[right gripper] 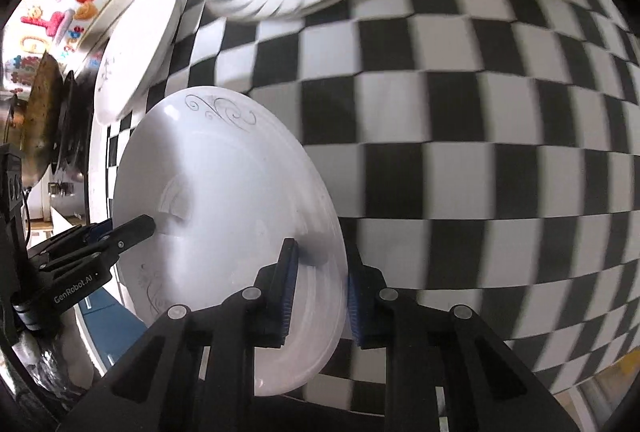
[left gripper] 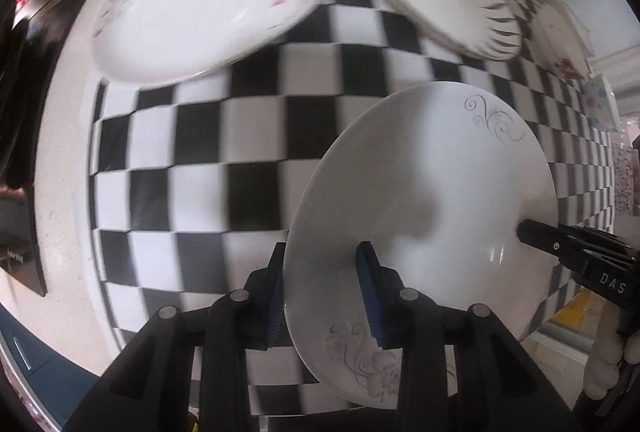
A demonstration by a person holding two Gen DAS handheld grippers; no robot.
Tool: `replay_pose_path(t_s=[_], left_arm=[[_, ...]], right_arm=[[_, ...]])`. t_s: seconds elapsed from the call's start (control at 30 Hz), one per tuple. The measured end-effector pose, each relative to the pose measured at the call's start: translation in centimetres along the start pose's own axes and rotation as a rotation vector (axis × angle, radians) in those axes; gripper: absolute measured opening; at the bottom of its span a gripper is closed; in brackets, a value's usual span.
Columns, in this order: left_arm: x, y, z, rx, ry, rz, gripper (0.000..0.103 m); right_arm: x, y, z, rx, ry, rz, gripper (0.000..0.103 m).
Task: Organize plates and bowls
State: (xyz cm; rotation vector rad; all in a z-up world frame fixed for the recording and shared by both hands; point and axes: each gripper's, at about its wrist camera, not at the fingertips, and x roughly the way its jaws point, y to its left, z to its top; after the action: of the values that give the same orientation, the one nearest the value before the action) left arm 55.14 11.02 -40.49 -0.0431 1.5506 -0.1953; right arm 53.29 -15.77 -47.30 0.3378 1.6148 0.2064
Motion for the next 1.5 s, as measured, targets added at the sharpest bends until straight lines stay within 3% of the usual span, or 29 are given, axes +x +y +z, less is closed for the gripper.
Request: replay_pose_path(t_s=[0.23, 0.4, 0.67, 0.83, 1.2, 1.37, 1.5], left_arm=[[1.1, -6.9, 1.8, 0.094, 0.015, 0.003, 0.031], [2.6, -8.8, 2.6, 0.117, 0.042, 0.026, 0.031], [4.2, -11.2, 2.8, 0.107, 0.053, 0.073, 0.031], [4.1, -11.2, 3.1, 0.083, 0.052, 0.081, 0.031], [5.0, -12.1, 0.2, 0.038, 0.042, 0.103, 0.031], [1.8, -10.2, -0.4, -0.026, -0.008, 0.191, 0.032], [-2.2, -7.0, -1.5, -0.12, -0.082, 0.211, 0.032]], right_arm=[[-1.9, -5.8, -0.3, 0.075, -0.016, -0.006, 0.024], [-1.6, -8.9, -0.5, 0.108, -0.001, -0.012, 0.024], [-0.8, -10.4, -0.1, 0.099, 0.021, -0.01, 0.024], [-0.6, -10.6, 0.2, 0.08, 0.03, -0.004, 0.024], [-0.6, -10.7, 1.0, 0.048, 0.061, 0.016, 0.024], [-2.7, -11.5, 1.4, 0.047, 0.028, 0.021, 0.024], [-6.6, -10.8, 2.1, 0.006, -0.035, 0.02, 0.024]])
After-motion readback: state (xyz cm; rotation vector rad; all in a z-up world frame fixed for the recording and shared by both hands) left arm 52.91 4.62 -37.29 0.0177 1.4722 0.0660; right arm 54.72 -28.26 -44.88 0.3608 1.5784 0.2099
